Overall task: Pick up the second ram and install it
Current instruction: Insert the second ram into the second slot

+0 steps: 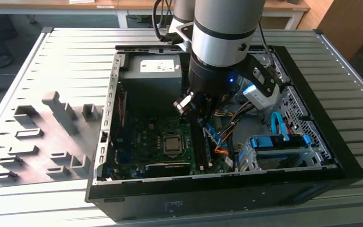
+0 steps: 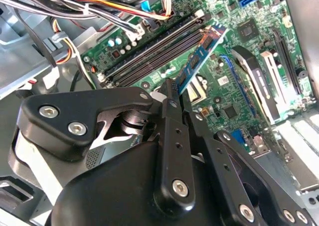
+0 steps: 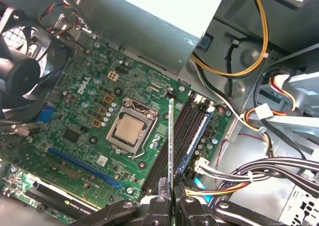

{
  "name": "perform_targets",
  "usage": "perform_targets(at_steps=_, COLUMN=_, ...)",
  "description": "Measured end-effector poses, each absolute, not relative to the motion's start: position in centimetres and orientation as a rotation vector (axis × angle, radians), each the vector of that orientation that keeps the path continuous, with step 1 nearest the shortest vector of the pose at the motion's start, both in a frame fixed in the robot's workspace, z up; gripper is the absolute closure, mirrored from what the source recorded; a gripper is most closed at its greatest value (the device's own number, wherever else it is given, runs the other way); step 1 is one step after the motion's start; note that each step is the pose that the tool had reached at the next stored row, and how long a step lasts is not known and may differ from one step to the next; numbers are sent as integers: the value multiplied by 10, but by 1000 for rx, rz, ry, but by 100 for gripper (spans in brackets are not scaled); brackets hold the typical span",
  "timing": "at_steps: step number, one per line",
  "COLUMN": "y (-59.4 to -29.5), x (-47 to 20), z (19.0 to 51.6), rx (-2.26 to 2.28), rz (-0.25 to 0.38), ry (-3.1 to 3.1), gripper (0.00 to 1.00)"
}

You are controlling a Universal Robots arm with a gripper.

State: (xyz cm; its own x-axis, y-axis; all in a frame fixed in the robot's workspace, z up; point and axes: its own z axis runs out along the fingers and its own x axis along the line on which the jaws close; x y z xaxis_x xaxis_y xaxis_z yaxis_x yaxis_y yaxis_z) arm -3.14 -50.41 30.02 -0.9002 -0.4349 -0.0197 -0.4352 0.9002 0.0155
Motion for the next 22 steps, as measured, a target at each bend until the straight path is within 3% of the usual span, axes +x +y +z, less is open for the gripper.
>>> perform_targets(at_steps=22, y=-504, x=-31, z=300, rx=-567, rz=19, ry=3075, gripper=86)
